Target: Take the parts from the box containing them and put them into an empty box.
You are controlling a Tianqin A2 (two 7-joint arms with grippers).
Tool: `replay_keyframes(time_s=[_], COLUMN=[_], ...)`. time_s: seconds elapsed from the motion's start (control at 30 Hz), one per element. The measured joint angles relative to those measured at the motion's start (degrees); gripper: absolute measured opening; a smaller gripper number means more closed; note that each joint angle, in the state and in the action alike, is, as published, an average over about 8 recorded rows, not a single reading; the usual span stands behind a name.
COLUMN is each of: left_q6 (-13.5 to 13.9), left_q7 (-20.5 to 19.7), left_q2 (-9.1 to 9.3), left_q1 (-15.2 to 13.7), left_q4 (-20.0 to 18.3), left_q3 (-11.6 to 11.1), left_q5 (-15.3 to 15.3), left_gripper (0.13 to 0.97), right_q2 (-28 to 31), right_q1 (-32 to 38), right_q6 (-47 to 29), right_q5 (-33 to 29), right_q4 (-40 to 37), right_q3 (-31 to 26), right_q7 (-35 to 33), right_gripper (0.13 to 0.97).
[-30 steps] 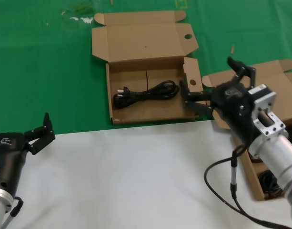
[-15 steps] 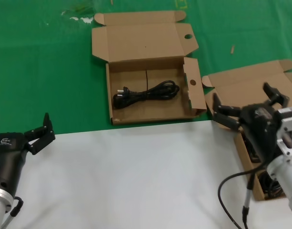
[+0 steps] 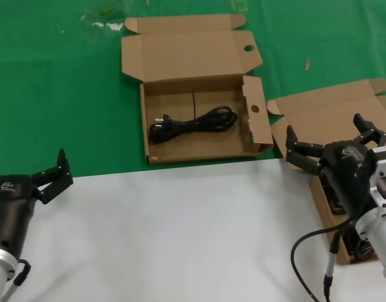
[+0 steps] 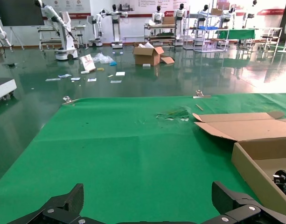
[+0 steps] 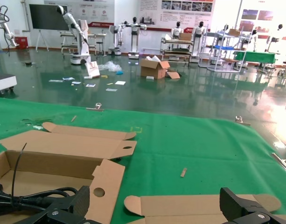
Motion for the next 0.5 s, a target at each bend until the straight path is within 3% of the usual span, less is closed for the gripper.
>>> replay_keyframes(time_s=[0.5], left_q6=[0.0], left_q7=[0.0], left_q2=[0.00], left_q1=[0.0], left_q4=[0.0], left_q3=[0.0], left_q5=[0.0], left_gripper=[0.966], right_q2=[0.0], right_q1=[0.0], right_q6=[0.0], right_q5=[0.0], right_q4=[0.0], right_q3=[0.0], right_q7=[0.0], right_gripper=[0.966])
